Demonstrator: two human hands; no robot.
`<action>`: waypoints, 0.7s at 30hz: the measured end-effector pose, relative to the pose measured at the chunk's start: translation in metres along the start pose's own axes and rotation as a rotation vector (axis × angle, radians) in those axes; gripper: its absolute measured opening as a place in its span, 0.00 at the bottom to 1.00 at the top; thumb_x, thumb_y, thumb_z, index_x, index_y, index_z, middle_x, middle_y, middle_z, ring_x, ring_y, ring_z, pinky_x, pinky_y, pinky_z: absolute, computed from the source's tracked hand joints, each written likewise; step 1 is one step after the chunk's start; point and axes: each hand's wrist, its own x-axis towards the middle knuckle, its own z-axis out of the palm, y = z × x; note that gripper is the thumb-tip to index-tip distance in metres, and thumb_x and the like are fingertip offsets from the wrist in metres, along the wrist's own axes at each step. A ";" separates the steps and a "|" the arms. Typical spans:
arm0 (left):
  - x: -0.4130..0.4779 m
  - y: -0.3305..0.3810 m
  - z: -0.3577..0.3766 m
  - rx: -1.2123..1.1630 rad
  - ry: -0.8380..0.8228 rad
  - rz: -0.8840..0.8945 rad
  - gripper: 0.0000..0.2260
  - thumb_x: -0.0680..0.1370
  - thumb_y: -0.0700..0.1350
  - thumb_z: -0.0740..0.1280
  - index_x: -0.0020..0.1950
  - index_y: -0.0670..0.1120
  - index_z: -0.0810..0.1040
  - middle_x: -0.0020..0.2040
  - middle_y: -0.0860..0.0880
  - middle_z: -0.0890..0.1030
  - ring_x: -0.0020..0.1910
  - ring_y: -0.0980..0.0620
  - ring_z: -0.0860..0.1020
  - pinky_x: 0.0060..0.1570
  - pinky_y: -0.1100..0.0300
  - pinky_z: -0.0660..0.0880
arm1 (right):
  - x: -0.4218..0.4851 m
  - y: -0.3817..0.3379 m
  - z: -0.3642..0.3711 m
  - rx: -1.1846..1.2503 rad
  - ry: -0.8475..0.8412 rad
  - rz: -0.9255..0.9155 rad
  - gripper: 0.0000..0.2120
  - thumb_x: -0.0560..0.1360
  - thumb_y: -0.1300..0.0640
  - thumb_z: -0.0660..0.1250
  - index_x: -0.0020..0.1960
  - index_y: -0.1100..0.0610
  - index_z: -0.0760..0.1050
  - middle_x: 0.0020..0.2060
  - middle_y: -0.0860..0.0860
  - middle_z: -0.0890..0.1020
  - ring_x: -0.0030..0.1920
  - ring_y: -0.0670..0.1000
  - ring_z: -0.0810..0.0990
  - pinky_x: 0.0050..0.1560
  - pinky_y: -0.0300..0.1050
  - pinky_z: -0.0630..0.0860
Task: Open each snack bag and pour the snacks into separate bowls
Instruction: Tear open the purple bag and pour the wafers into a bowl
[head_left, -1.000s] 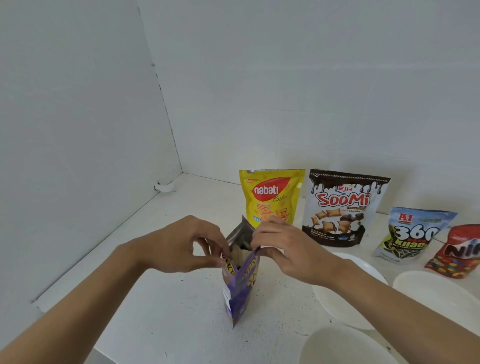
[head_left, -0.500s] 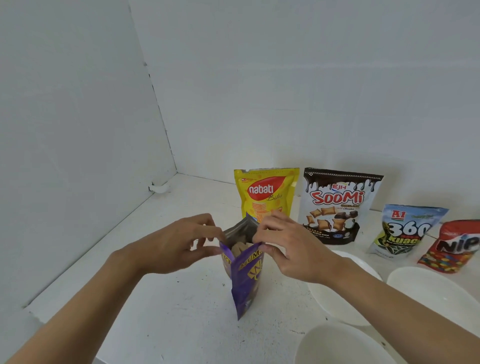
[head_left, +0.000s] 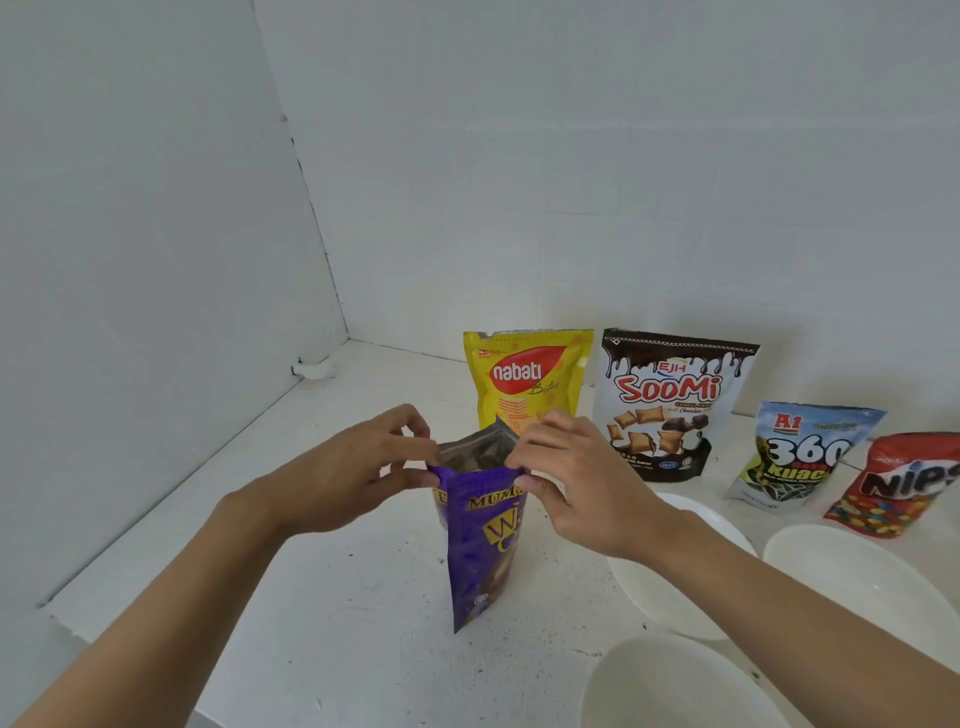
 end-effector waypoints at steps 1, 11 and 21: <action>0.001 0.000 0.004 -0.031 0.027 0.002 0.07 0.80 0.56 0.62 0.54 0.60 0.79 0.56 0.60 0.72 0.51 0.61 0.74 0.42 0.70 0.71 | 0.000 -0.001 -0.001 0.004 0.018 0.011 0.05 0.77 0.56 0.69 0.52 0.53 0.80 0.47 0.42 0.79 0.55 0.47 0.70 0.51 0.54 0.72; -0.011 0.009 0.052 -0.385 0.398 -0.085 0.14 0.77 0.51 0.65 0.63 0.59 0.75 0.56 0.57 0.80 0.56 0.57 0.80 0.49 0.62 0.80 | 0.006 -0.018 -0.002 0.070 -0.003 -0.021 0.08 0.74 0.48 0.74 0.47 0.52 0.82 0.59 0.44 0.78 0.67 0.47 0.69 0.64 0.53 0.69; -0.054 0.017 0.122 -0.941 0.293 -0.291 0.17 0.80 0.48 0.64 0.66 0.64 0.69 0.60 0.52 0.83 0.59 0.46 0.82 0.55 0.54 0.80 | 0.006 -0.025 -0.001 0.060 -0.009 -0.031 0.06 0.74 0.52 0.74 0.45 0.54 0.81 0.62 0.46 0.79 0.68 0.48 0.70 0.66 0.56 0.71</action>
